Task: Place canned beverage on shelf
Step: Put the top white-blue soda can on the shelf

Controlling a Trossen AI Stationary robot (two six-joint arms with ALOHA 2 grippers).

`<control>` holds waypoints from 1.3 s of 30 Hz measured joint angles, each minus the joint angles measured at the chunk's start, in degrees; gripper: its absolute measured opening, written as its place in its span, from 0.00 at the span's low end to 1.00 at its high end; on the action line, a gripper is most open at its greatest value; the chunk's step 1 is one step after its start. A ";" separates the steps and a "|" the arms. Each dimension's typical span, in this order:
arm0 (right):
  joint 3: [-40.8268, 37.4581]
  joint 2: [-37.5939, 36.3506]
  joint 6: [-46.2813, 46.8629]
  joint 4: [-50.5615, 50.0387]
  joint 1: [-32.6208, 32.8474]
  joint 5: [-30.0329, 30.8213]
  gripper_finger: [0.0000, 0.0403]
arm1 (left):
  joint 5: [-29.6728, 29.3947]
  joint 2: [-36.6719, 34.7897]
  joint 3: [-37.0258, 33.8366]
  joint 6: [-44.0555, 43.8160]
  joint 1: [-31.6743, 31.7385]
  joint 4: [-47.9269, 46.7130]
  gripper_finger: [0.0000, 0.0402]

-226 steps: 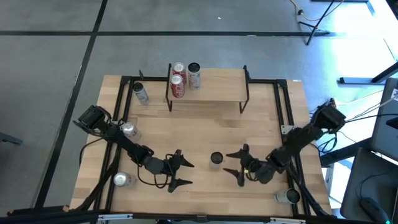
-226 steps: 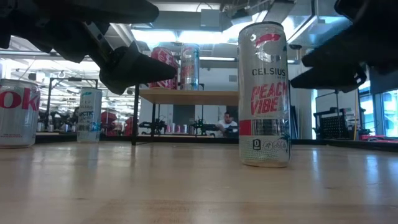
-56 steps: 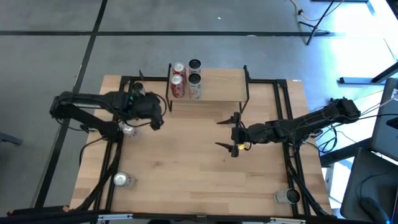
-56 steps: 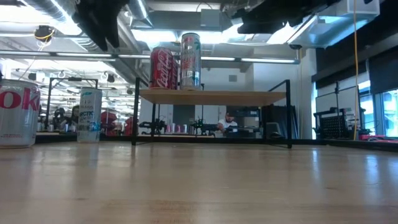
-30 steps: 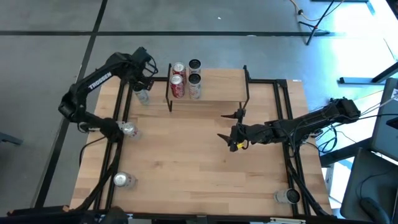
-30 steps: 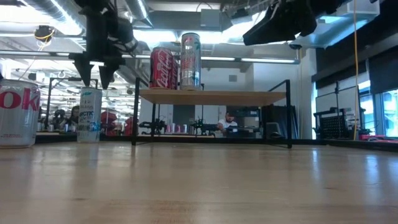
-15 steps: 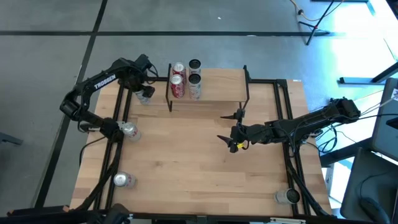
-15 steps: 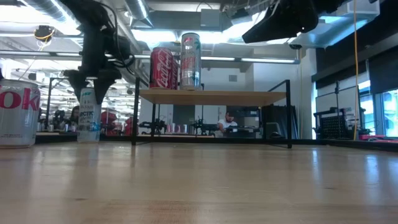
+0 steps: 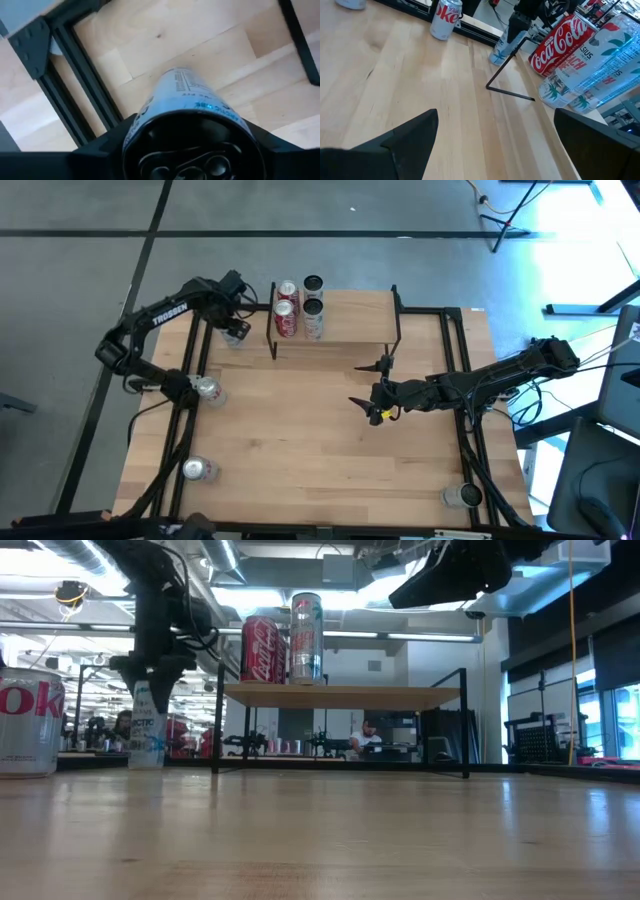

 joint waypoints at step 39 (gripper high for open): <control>-0.04 0.28 5.15 -8.34 0.00 -9.05 0.96 | 2.27 18.82 23.62 -31.98 -63.19 3.58 0.57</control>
